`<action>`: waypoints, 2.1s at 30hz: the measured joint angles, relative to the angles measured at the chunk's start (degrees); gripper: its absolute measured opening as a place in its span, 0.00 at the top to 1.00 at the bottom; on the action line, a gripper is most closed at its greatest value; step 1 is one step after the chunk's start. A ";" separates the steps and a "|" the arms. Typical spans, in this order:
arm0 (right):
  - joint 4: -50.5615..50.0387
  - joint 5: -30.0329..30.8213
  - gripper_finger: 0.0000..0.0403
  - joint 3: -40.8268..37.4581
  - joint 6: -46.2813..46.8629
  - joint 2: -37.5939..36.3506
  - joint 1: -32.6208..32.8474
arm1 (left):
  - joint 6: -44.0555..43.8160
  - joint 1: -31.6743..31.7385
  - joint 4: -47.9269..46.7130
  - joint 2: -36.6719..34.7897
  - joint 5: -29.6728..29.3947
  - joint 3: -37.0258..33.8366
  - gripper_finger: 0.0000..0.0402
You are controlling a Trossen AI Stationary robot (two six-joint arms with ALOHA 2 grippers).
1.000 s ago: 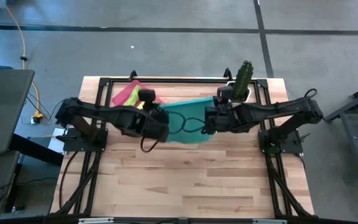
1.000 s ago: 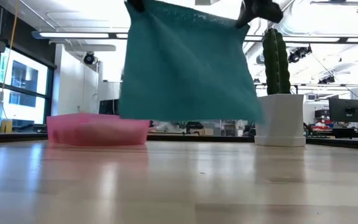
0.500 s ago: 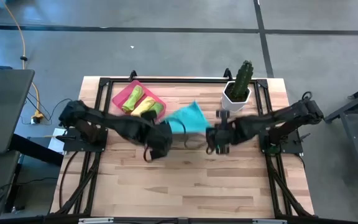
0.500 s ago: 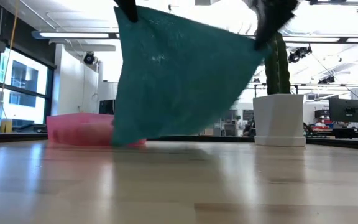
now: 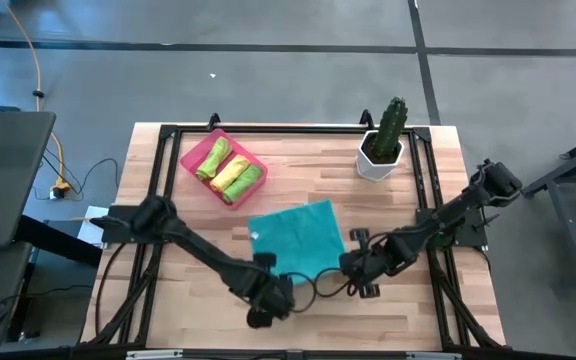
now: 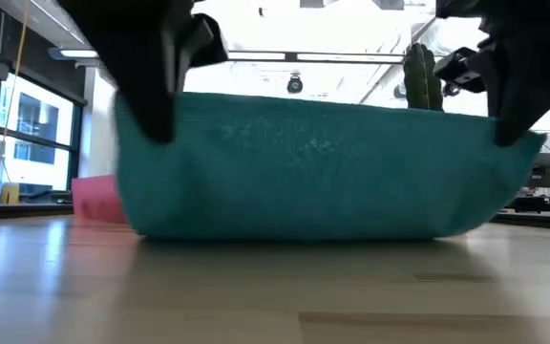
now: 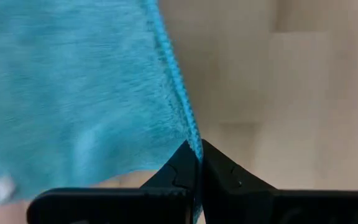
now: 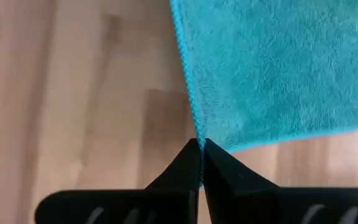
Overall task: Roll microfiber towels into tight, uniform cylinder then place into a basket
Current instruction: Roll the blue microfiber cloth
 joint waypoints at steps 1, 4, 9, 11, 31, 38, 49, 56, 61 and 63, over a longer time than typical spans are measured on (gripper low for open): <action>1.29 -0.77 1.00 -0.22 -0.04 -0.01 0.30 | -0.21 -0.39 1.18 0.44 1.87 0.00 1.00; 4.90 -2.70 1.00 -0.84 -1.44 -0.01 0.37 | -1.36 -0.98 3.83 0.74 5.85 0.00 1.00; 8.25 -1.16 1.00 -1.90 -6.47 0.00 -1.32 | -2.04 -0.67 1.03 0.72 3.87 0.00 1.00; 8.93 0.71 1.00 -2.21 -8.36 0.00 -2.72 | -2.40 -0.06 -2.69 0.70 1.77 0.00 1.00; 9.39 2.66 1.00 -2.28 -28.10 5.08 -17.09 | -3.82 5.19 -8.50 0.57 -10.61 -6.74 1.00; 10.30 3.58 1.00 -2.29 -29.63 7.17 -19.80 | -3.88 6.71 -7.86 0.55 -14.81 -9.19 1.00; 12.44 4.89 0.96 -2.29 -34.95 8.16 -22.35 | -3.49 7.05 -6.25 0.57 -17.85 -11.02 1.00; 15.16 4.95 0.95 -2.29 -37.19 9.03 -23.95 | -2.99 7.60 -6.64 0.57 -17.59 -11.02 1.00; 15.64 4.57 0.95 -2.29 -37.11 9.80 -24.62 | -3.48 8.07 -6.88 0.57 -15.93 -11.07 1.00; 15.57 4.72 0.95 -2.27 -37.22 10.38 -24.66 | -3.45 8.45 -6.86 0.57 -16.02 -11.50 1.00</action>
